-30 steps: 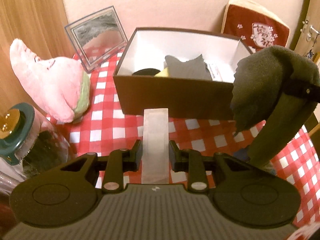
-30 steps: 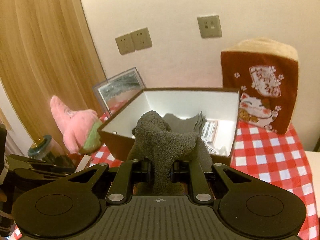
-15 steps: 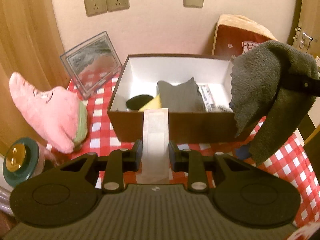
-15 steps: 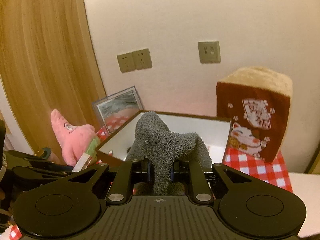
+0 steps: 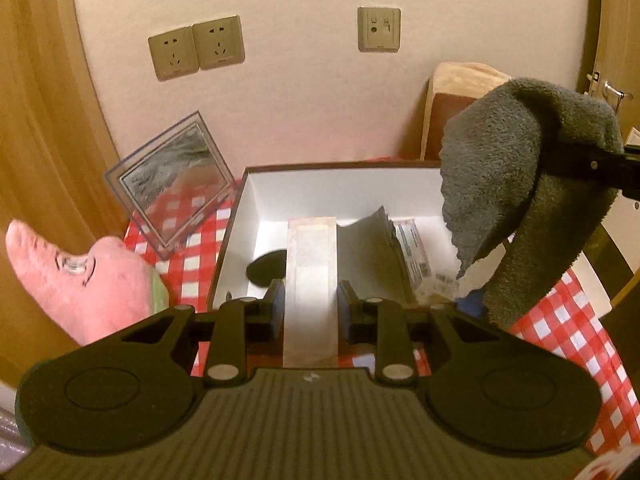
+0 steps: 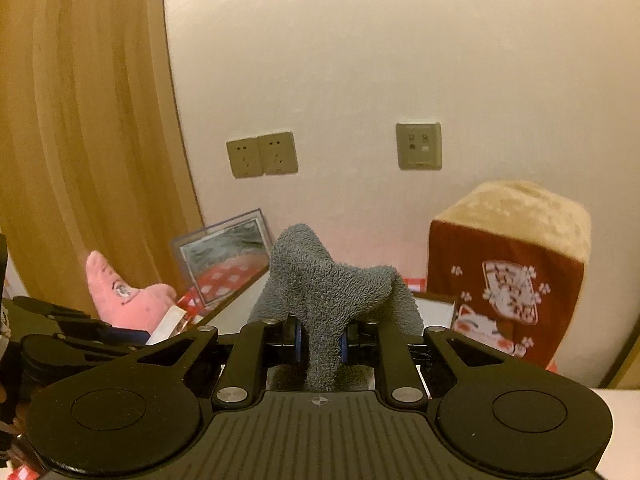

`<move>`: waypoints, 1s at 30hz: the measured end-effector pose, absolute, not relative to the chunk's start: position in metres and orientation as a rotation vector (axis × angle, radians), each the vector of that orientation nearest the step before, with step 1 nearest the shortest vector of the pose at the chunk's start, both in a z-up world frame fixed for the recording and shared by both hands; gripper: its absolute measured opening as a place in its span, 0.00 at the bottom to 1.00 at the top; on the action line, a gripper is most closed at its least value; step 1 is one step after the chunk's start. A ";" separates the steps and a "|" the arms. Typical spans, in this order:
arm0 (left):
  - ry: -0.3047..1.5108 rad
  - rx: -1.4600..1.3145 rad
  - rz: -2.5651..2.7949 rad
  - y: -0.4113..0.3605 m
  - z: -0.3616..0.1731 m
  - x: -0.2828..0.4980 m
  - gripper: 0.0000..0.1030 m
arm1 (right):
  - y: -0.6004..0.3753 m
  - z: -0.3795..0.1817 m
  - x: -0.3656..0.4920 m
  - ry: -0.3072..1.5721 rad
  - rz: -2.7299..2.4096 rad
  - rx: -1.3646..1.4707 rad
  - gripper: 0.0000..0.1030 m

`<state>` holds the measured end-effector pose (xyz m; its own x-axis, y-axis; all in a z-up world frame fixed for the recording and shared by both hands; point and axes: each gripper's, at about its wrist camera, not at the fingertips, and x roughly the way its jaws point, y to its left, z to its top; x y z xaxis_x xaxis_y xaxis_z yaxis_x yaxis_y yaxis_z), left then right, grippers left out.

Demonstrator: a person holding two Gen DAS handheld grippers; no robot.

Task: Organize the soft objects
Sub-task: 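Lift and carry the white strip and grey towel over the brown box, then lower the strip and towel into the box and open both tools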

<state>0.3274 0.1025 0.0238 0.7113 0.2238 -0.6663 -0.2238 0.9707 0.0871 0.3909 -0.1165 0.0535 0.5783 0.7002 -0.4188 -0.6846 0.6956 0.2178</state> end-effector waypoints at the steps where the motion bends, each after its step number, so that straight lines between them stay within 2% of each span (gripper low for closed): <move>1: 0.738 0.002 0.248 0.104 0.025 0.332 0.25 | -0.115 0.053 0.395 0.503 0.807 0.031 0.16; 10: 0.747 0.022 0.229 0.116 0.024 0.376 0.25 | -0.094 0.041 0.433 0.523 0.790 -0.003 0.16; 30: 0.835 0.029 0.169 0.130 -0.021 0.457 0.25 | -0.064 -0.007 0.504 0.634 0.742 -0.032 0.16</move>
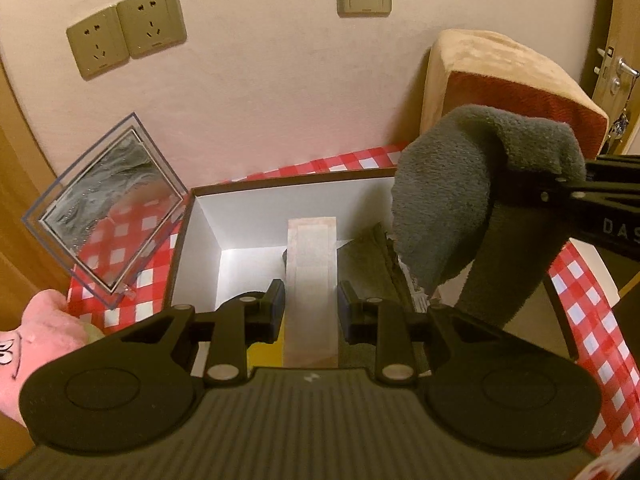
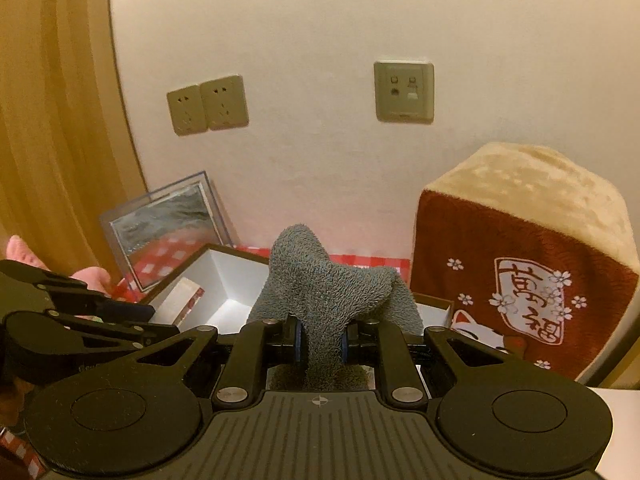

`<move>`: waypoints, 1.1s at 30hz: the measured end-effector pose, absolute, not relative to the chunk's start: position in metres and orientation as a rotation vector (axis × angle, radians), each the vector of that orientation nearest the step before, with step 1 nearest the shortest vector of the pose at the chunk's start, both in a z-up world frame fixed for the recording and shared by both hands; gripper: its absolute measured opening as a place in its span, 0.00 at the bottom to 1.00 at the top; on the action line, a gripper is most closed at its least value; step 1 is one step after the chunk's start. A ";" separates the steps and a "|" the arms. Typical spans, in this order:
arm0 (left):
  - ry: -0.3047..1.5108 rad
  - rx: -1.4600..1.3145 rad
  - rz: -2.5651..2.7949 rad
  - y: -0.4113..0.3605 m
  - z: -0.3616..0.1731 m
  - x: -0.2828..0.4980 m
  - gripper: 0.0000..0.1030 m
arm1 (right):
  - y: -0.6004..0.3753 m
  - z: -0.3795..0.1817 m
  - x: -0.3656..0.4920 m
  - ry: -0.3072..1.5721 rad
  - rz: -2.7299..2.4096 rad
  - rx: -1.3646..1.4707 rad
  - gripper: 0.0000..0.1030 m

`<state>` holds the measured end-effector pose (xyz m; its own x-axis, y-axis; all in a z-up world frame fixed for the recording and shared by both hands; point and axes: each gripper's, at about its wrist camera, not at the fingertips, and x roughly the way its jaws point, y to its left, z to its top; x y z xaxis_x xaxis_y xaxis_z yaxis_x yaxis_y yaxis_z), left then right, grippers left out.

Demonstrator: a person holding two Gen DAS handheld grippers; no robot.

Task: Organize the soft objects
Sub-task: 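Lower the strip and towel into the box and open both tools, then withdraw both tools from the box toward the beige and striped socks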

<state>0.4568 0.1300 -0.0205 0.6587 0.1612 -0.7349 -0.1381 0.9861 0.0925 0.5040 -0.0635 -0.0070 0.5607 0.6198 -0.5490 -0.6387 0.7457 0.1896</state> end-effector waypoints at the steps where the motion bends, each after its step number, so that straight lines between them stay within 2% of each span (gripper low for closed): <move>1: 0.837 0.029 0.169 0.131 -0.022 0.459 0.25 | -0.062 -0.009 0.508 0.640 0.740 -0.029 0.16; 4: 0.843 0.029 0.165 0.132 -0.026 0.466 0.25 | -0.054 -0.012 0.517 0.647 0.750 -0.016 0.20; 8: 0.856 0.025 0.161 0.134 -0.030 0.471 0.25 | -0.048 -0.014 0.525 0.637 0.760 0.013 0.57; 9: 0.859 0.026 0.160 0.135 -0.031 0.472 0.25 | -0.048 -0.015 0.525 0.627 0.761 0.016 0.60; 27: 0.867 0.028 0.149 0.133 -0.036 0.482 0.26 | -0.063 -0.044 0.524 0.738 0.709 -0.023 0.61; 28: 0.862 0.030 0.151 0.132 -0.035 0.482 0.27 | -0.064 -0.044 0.524 0.737 0.708 -0.023 0.61; 30: 0.856 0.025 0.155 0.133 -0.034 0.483 0.42 | -0.065 -0.042 0.524 0.736 0.706 -0.023 0.61; 31: 0.850 0.020 0.160 0.134 -0.034 0.483 0.53 | -0.066 -0.042 0.524 0.736 0.705 -0.024 0.61; 33: 0.840 0.015 0.163 0.136 -0.033 0.482 0.56 | -0.065 -0.041 0.524 0.736 0.702 -0.026 0.61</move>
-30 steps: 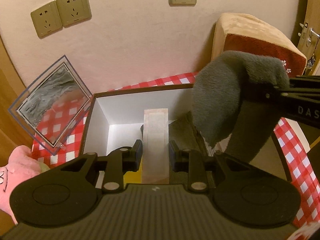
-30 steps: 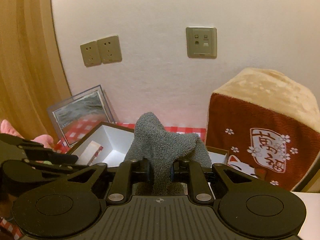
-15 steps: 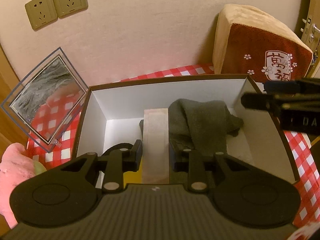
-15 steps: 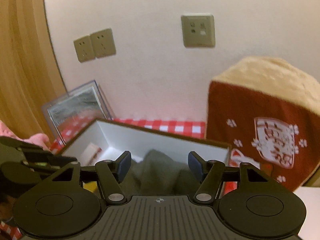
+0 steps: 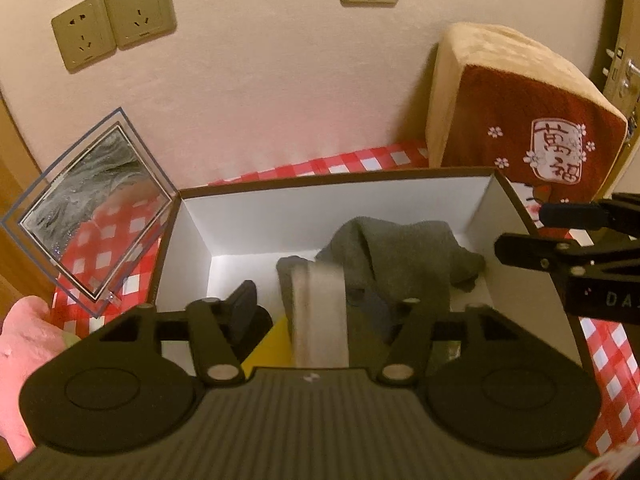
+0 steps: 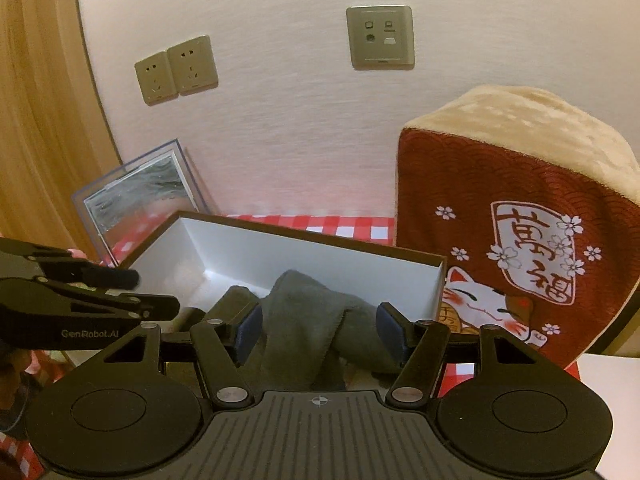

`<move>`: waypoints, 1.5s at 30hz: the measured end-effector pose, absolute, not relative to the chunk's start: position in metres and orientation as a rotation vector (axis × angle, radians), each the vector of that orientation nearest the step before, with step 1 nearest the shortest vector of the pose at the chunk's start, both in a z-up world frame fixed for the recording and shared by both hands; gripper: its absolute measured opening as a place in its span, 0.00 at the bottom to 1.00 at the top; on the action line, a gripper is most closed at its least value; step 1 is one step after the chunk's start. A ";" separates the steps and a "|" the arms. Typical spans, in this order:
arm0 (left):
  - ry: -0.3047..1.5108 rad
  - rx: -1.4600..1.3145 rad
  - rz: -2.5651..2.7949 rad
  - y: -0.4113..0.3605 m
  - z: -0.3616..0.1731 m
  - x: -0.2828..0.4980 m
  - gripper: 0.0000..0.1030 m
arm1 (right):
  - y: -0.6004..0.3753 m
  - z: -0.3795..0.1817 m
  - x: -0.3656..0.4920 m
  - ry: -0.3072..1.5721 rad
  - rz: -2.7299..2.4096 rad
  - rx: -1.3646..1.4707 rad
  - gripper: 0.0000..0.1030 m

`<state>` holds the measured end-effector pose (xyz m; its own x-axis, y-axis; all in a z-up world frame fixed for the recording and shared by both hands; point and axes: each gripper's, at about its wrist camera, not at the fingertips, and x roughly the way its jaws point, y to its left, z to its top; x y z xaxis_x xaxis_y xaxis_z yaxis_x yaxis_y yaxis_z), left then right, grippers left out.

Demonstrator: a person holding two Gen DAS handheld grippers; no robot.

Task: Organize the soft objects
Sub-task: 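Withdraw both tools from the box toward the beige and striped socks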

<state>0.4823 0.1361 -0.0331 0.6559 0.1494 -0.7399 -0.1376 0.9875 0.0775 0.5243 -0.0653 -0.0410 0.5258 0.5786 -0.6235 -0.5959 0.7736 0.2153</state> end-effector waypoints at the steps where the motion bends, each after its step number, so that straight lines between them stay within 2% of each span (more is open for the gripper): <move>1: 0.840 0.013 0.159 0.137 -0.033 0.482 0.57 | -0.065 -0.040 0.524 0.737 0.701 -0.026 0.61; 3: 0.842 0.010 0.165 0.138 -0.032 0.480 0.60 | -0.066 -0.039 0.524 0.737 0.704 -0.026 0.61; 28: 0.853 -0.013 0.174 0.136 -0.012 0.417 0.60 | -0.091 -0.032 0.476 0.765 0.733 -0.003 0.64; 39: 0.845 -0.036 0.151 0.115 0.000 0.362 0.60 | -0.123 -0.016 0.426 0.748 0.726 0.061 0.76; 45: 0.847 -0.049 0.151 0.105 0.000 0.327 0.60 | -0.139 -0.019 0.397 0.774 0.709 0.078 0.77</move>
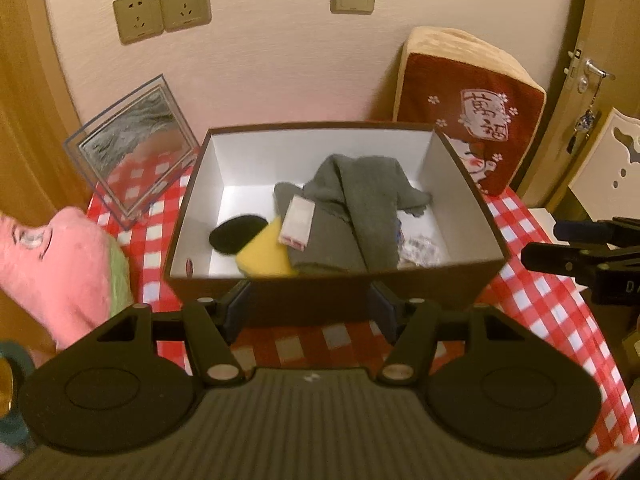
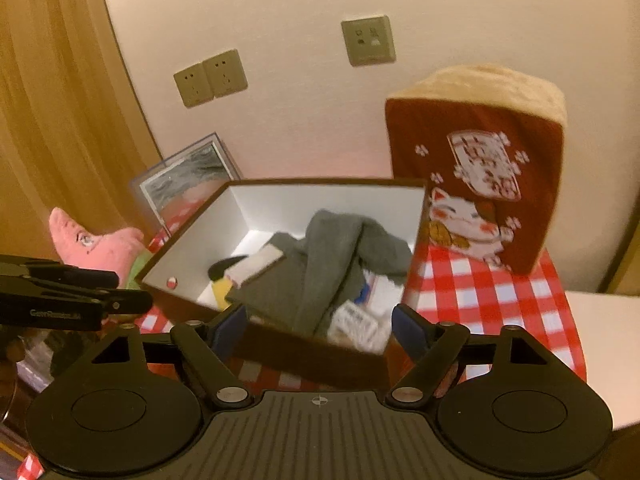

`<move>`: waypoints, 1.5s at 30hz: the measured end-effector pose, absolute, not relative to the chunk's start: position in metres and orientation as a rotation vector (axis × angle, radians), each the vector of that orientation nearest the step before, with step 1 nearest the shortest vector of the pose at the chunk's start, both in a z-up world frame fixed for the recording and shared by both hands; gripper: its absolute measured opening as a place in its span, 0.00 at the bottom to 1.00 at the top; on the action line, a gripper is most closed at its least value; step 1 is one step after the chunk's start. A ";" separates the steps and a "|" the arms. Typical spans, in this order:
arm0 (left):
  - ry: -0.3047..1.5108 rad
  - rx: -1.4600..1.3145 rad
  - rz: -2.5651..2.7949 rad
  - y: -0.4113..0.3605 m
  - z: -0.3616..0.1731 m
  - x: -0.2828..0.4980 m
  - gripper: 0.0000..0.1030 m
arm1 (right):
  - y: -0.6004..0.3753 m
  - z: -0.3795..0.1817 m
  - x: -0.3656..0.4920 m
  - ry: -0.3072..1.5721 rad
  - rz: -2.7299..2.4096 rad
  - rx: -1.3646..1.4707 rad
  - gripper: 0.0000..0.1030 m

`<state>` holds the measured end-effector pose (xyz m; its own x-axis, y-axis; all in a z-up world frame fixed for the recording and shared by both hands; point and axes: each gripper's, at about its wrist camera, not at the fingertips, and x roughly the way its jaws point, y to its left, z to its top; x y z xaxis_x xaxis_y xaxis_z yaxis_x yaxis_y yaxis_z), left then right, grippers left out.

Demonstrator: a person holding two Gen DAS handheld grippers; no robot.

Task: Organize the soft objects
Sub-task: 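Withdraw both tools from the box toward the beige and striped socks, then grasp the striped knit sock with the right tool while the left tool grasps the beige sock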

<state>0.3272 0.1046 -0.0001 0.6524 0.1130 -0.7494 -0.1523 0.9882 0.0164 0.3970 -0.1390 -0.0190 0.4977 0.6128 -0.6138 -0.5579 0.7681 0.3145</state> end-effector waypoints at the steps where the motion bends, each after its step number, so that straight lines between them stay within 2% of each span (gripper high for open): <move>1: 0.849 -0.055 0.154 0.103 -0.001 0.322 0.60 | -0.141 -0.020 0.392 0.781 0.708 0.077 0.77; 21: 0.937 -0.130 0.168 0.076 -0.028 0.238 0.60 | -0.183 -0.045 0.313 0.908 0.665 0.090 0.77; 45: 1.093 -0.145 0.108 0.029 -0.090 0.215 0.60 | -0.168 -0.112 0.257 1.073 0.703 -0.054 0.78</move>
